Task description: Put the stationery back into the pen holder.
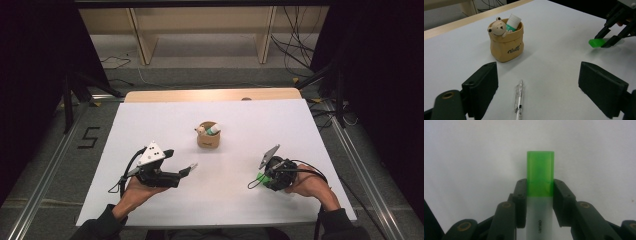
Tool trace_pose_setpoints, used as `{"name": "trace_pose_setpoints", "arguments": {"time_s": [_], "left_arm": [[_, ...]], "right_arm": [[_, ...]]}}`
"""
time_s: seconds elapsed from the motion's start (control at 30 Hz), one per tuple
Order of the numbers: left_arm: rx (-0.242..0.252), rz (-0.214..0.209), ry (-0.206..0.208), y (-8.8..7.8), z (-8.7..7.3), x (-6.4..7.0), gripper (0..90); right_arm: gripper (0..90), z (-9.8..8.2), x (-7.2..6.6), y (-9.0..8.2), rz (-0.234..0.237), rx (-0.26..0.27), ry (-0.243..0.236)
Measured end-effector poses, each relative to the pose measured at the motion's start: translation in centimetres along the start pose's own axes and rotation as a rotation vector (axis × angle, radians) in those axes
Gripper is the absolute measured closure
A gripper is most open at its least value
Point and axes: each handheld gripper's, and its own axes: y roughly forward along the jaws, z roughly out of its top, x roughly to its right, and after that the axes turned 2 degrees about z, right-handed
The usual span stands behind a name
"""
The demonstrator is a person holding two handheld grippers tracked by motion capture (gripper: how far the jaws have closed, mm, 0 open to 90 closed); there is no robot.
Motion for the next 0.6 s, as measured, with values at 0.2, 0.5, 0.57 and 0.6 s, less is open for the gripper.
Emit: {"name": "trace_pose_setpoints", "arguments": {"time_s": [0.2, 0.5, 0.57, 0.6], "left_arm": [[0.012, 0.009, -0.007, -0.1, 0.0, -0.1, 15.8], [0.034, 0.021, -0.028, -0.3, 0.0, -0.3, 15.7], [0.042, 0.023, -0.039, -0.3, 0.0, -0.4, 15.8], [0.042, 0.024, -0.038, -0.3, 0.0, -0.4, 15.8]], "right_arm": [[67.4, -0.2, 0.7, -1.2, 0.007, 0.139, 0.08], [67.4, 0.0, 1.4, -2.6, -0.007, 0.436, 0.213], [67.3, 0.2, 1.4, -2.8, -0.01, 0.499, 0.249], [67.3, 0.3, 1.4, -2.8, -0.023, 0.525, 0.262]]}}
